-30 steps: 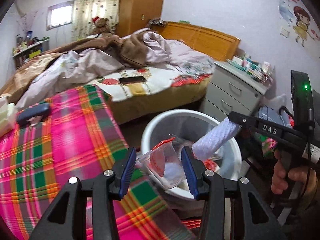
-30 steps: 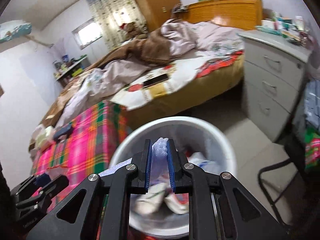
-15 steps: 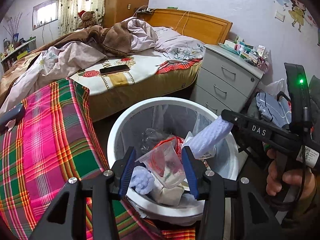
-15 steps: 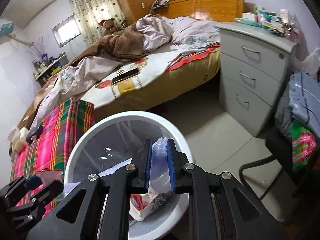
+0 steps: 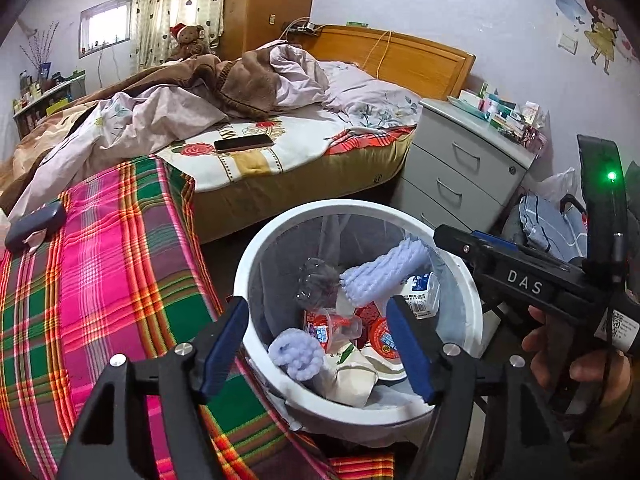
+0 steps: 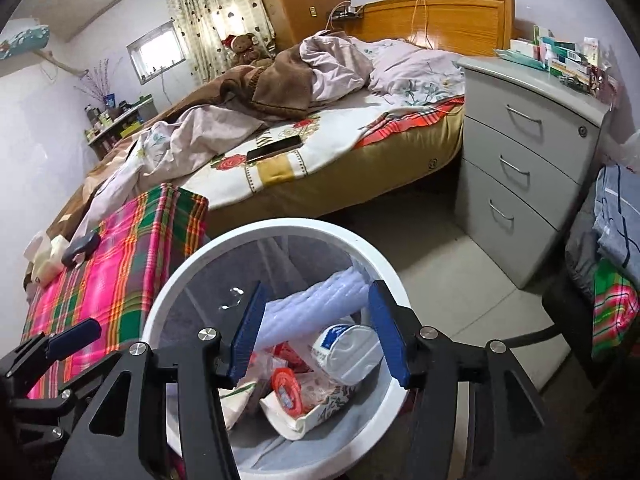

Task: Collect trash

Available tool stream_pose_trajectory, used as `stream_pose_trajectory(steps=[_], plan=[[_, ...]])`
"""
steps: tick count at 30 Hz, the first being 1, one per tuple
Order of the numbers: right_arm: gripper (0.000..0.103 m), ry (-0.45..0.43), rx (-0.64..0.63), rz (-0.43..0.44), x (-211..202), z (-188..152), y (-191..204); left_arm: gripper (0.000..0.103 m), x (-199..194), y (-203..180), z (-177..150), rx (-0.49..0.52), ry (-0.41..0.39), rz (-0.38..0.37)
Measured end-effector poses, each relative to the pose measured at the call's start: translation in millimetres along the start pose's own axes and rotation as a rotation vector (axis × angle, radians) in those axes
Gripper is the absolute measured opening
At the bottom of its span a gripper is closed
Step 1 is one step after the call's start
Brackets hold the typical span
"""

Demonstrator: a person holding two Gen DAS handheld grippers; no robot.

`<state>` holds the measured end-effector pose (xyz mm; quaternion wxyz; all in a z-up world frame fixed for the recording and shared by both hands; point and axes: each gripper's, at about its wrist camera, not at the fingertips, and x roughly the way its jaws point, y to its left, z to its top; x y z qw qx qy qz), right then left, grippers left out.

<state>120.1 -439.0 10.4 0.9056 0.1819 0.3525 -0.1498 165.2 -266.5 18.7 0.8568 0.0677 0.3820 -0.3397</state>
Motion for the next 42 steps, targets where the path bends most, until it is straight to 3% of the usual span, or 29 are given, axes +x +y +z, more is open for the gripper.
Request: stream_pose_trajectory(steps=[8, 15, 23, 30, 42], plan=[[0.055, -0.027, -0.005, 0.034, -18, -12, 13, 0.075, -26, 3, -13, -0.015, -0.036, 0.044], [0.055, -0.071, -0.088, 0.056, -42, -40, 37, 0.075, -60, 9, -39, -0.042, -0.092, 0.114], [0.055, -0.109, -0.158, 0.115, -63, -72, 59, 0.075, -99, 23, -83, -0.094, -0.153, 0.226], [0.055, -0.145, -0.229, 0.136, -78, -94, 81, 0.075, -120, 26, -108, -0.095, -0.173, 0.371], [0.055, -0.162, -0.244, 0.123, -91, -114, 88, 0.075, -137, 30, -137, -0.161, -0.194, 0.377]])
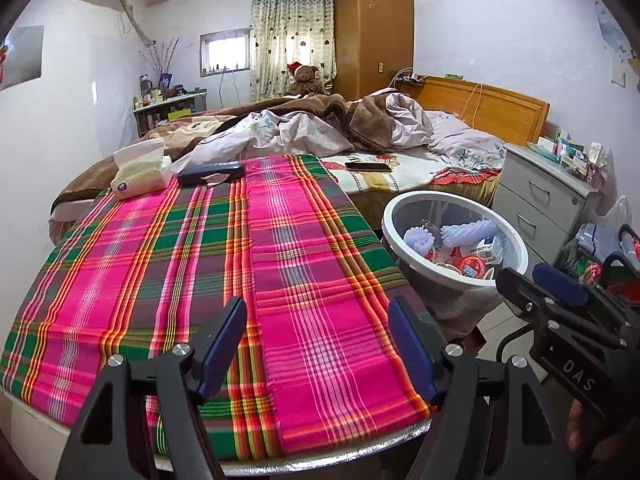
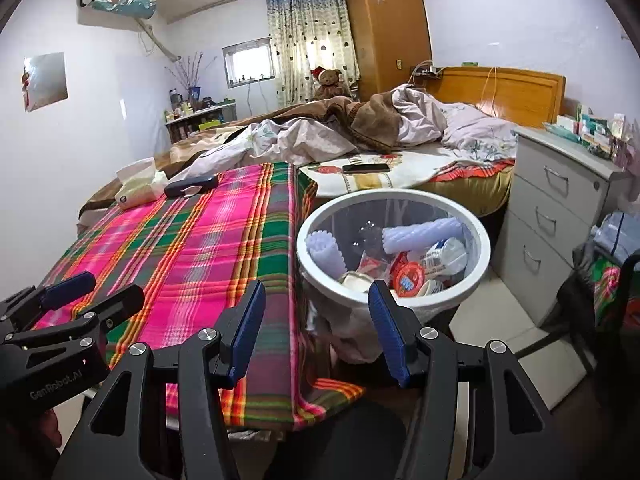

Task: Collect trash

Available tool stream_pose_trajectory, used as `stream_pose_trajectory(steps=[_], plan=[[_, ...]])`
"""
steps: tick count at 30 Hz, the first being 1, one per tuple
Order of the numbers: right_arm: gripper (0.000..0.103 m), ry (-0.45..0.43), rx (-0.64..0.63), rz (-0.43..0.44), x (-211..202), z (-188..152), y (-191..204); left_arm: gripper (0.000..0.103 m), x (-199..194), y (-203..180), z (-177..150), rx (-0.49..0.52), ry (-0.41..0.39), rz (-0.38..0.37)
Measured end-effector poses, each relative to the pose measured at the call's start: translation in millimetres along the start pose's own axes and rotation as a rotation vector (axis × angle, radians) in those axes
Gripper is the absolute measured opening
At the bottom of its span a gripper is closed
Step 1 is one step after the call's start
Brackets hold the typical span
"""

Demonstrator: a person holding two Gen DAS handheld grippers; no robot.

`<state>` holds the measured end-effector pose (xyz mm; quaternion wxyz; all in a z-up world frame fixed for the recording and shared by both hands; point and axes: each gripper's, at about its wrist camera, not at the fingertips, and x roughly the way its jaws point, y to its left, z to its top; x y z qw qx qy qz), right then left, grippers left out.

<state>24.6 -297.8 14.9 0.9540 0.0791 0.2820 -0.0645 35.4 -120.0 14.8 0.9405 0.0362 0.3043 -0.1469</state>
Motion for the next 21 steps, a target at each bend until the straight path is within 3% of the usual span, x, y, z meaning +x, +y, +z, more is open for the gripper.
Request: stream_pose_trajectory(steps=[21], plan=[[0.055, -0.02, -0.009, -0.006, -14, -9, 11, 0.075, -14, -1, -7, -0.001, -0.032, -0.001]])
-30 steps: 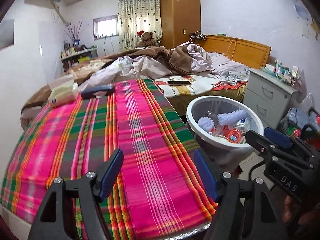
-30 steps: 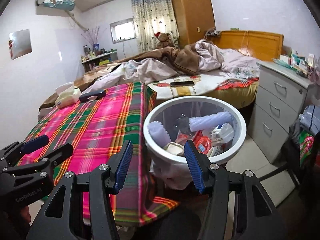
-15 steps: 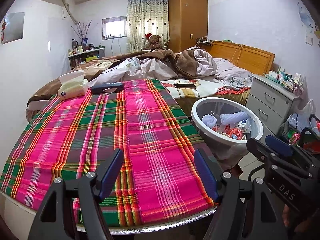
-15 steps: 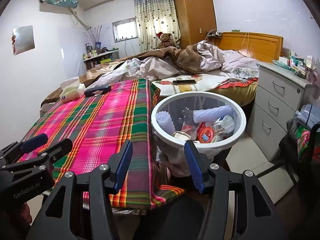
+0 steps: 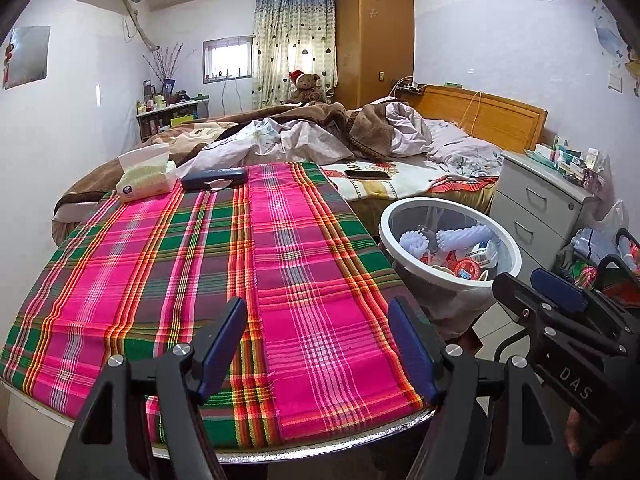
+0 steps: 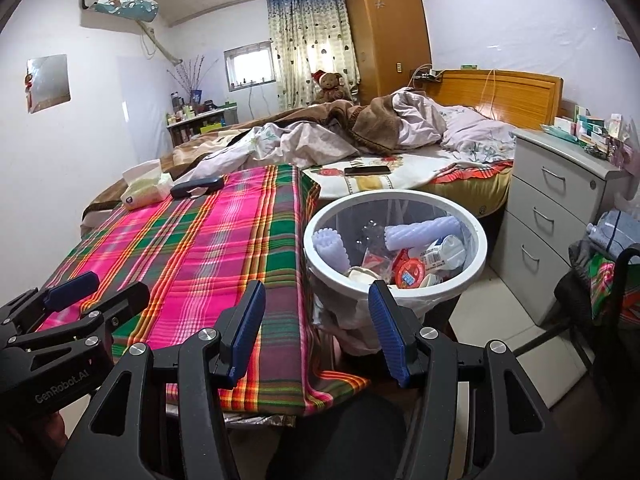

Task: Collect trash

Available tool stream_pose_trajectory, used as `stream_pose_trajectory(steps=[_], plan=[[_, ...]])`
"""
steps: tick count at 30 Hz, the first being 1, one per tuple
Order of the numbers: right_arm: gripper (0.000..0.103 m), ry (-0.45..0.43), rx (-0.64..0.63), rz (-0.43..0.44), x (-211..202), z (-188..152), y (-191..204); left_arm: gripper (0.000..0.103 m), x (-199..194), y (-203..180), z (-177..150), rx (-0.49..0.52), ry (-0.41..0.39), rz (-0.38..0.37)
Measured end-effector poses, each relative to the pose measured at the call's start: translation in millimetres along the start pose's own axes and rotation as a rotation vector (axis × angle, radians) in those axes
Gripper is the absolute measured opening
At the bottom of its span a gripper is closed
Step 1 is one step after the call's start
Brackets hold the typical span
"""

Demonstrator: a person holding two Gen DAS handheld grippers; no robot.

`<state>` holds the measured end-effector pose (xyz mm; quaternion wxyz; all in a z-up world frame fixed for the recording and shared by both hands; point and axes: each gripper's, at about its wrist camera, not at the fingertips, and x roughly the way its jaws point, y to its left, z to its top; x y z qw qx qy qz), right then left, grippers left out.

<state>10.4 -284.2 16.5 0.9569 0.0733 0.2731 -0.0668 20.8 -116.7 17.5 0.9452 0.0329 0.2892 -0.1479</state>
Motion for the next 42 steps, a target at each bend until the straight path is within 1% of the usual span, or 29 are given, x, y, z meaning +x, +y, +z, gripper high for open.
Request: stream_pose_trajectory(steps=[42], plan=[[0.055, -0.002, 0.003, -0.001, -4.4, 0.0, 3.3, 0.075, -2.8, -0.2, -2.9, -0.003, 0.002, -0.014]])
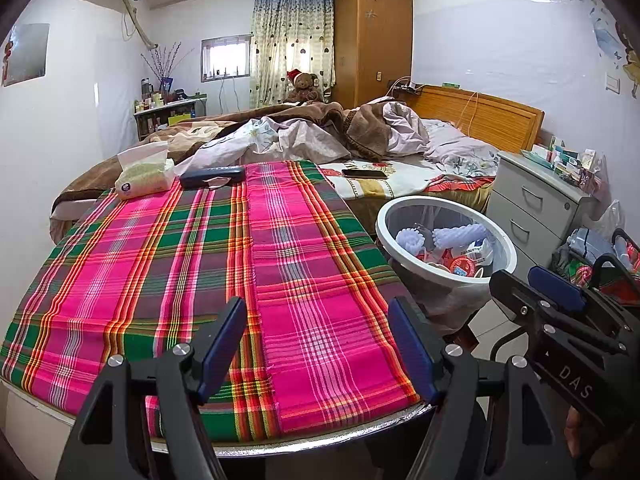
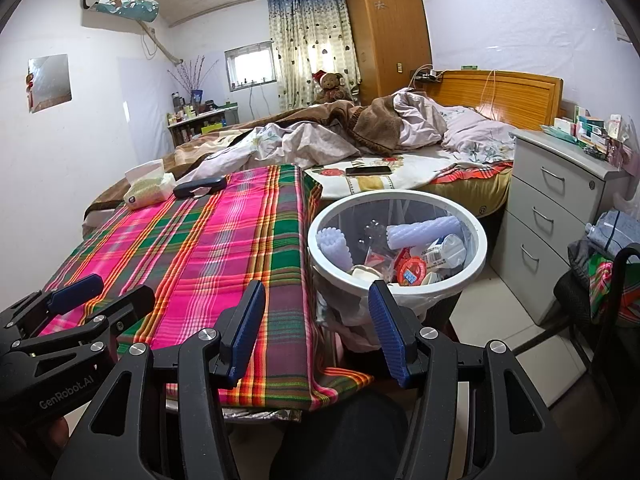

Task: Collect trash

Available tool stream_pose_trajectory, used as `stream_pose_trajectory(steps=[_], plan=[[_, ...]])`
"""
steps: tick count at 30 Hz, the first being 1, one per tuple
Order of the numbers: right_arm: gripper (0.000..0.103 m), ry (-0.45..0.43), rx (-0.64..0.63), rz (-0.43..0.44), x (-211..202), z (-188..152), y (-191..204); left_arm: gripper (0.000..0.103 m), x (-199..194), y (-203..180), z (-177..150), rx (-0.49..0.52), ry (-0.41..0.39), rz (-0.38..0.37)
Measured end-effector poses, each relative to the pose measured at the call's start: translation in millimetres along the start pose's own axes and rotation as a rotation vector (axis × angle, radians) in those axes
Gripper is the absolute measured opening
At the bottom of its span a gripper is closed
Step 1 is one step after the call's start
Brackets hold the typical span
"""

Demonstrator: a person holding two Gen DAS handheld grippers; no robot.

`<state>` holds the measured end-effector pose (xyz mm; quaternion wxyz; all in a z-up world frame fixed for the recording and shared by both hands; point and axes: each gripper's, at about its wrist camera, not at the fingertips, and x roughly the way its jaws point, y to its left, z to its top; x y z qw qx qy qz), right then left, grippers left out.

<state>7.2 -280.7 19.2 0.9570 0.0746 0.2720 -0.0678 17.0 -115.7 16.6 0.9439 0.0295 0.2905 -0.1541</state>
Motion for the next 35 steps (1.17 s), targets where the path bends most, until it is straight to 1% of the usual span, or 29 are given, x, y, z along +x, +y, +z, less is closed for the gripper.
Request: stream_pose_trajectory(steps=[35], plan=[[0.055, 0.0, 0.002, 0.001, -1.2, -0.3, 0.7, 0.075, 0.8, 1.1, -3.5, -0.004, 0.009, -0.001]])
